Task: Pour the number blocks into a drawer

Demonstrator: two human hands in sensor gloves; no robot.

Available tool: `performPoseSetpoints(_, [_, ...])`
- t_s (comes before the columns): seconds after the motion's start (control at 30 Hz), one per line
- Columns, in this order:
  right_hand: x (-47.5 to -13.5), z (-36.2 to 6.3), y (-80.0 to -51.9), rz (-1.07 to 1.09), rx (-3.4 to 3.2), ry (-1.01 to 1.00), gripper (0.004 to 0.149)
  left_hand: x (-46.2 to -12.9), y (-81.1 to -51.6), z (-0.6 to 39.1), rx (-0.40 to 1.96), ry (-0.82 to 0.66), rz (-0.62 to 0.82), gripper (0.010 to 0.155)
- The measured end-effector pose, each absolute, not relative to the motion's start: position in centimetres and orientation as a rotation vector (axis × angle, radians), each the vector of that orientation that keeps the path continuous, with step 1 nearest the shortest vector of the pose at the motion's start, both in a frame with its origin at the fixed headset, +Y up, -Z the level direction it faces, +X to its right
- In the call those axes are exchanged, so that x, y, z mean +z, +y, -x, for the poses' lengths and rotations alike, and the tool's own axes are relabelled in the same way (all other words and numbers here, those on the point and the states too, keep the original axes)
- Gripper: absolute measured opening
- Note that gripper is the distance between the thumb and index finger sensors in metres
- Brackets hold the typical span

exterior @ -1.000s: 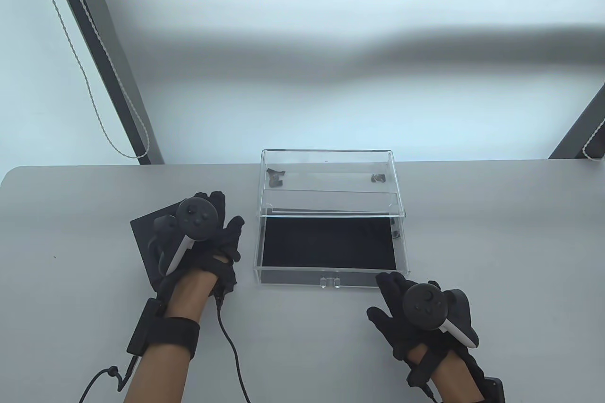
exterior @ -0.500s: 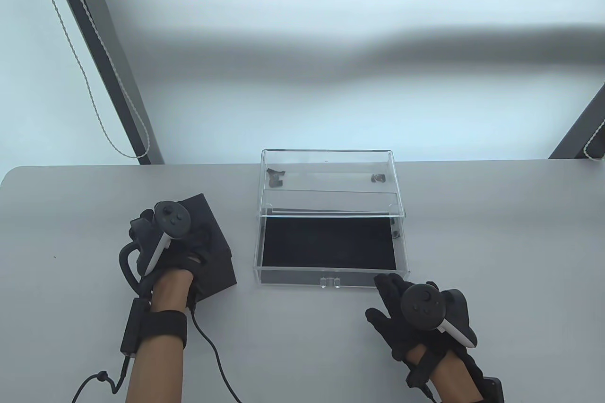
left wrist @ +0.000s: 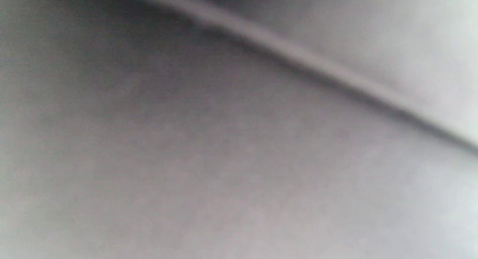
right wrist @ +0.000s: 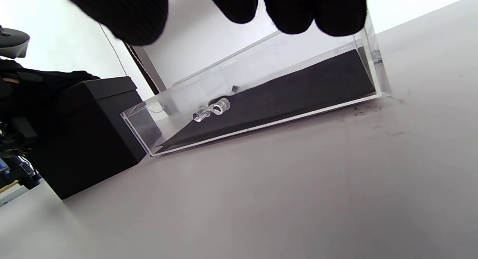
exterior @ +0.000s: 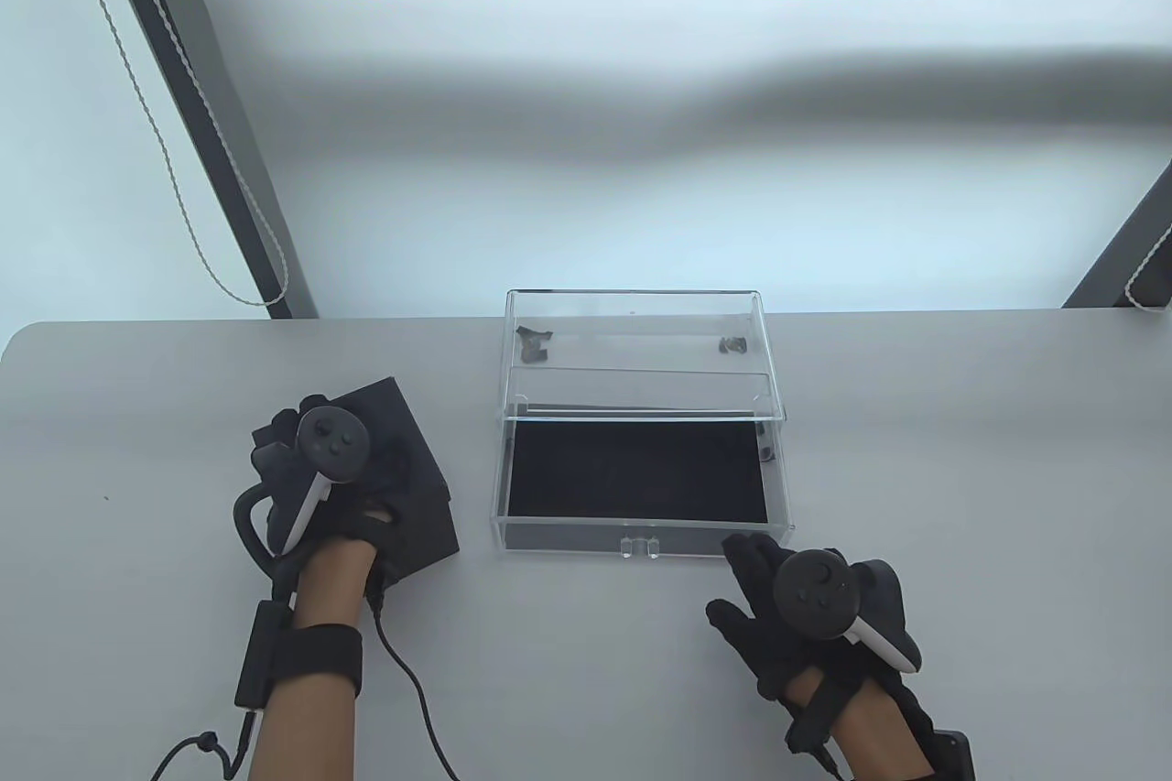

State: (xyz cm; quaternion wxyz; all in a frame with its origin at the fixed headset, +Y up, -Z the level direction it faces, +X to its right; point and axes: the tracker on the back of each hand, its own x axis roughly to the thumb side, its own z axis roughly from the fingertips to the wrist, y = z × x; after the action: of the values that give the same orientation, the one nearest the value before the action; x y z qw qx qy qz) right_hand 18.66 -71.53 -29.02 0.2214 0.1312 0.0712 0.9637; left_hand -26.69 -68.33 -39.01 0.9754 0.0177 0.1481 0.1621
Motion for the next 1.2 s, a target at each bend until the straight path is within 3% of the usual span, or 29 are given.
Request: performPoseSetpoints(1.2, [-29.0,-18.3,-71.8,-0.369,2.658,0.254,0.078,-28.2,-68.5,22.7,0.29,0.041,-0.073,0.08])
